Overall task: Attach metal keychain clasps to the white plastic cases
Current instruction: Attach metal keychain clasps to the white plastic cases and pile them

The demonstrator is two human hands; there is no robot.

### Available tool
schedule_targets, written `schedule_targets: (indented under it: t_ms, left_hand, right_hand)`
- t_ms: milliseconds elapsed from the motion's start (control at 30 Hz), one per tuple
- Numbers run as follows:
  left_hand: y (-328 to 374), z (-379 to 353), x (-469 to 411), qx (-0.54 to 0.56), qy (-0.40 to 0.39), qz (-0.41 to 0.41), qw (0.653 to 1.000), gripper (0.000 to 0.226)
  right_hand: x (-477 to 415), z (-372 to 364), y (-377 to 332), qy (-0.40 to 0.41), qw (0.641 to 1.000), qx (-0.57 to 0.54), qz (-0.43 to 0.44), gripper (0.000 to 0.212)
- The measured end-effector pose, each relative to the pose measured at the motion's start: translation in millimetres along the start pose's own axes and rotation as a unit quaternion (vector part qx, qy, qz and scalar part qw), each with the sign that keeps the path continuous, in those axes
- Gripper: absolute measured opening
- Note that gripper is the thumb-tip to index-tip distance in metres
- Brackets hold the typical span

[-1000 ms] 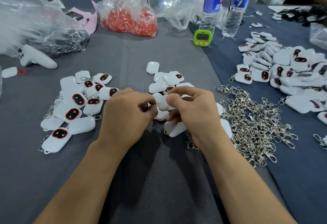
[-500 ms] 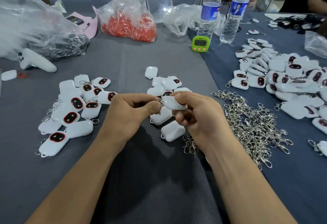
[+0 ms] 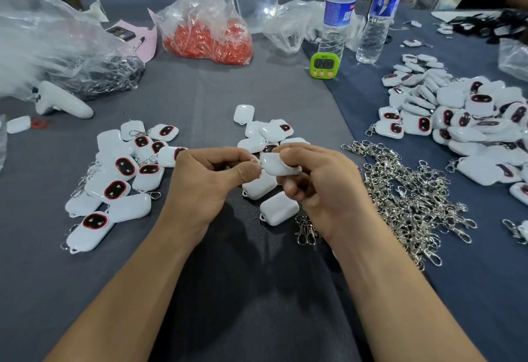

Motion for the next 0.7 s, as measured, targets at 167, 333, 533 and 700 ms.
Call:
schedule_targets:
  t_ms: [167, 333, 533, 700]
  left_hand:
    - [-2.7, 2.6, -0.4, -0.124, -0.023, 0.008, 0.992, 0.025]
    - [-0.7, 4.8, 3.5, -0.340, -0.031, -0.074, 0.937, 0.036]
    - [2.6, 4.6, 3.6, -0.047, -0.042, 0.055, 0.996, 0.018]
    - [-3.1, 5.0, 2.6, 0.043, -0.069, 0.130, 0.988, 0.027]
  right_hand:
    - [0.7, 1.6, -1.7, 0.016, 0.999, 0.025, 0.043, 0.012]
    - [1.5, -3.7, 3.2, 0.034, 0.992, 0.095, 0.079, 0.010]
    - [2.3, -8.6, 3.2, 0.011, 0.996, 0.038, 0.080, 0.012]
    - [1.0, -10.1, 7.9, 0.010, 0.999, -0.019, 0.042, 0.014]
Point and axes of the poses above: each hand's wrist, its own x-axis away from the middle knuckle, its own z-axis out of the back of the hand, y = z × x, the point moved 2 cm from there along -x, towards the middle knuckle, and after that the axes turned 3 degrees about -z, right-handed, at the moved point
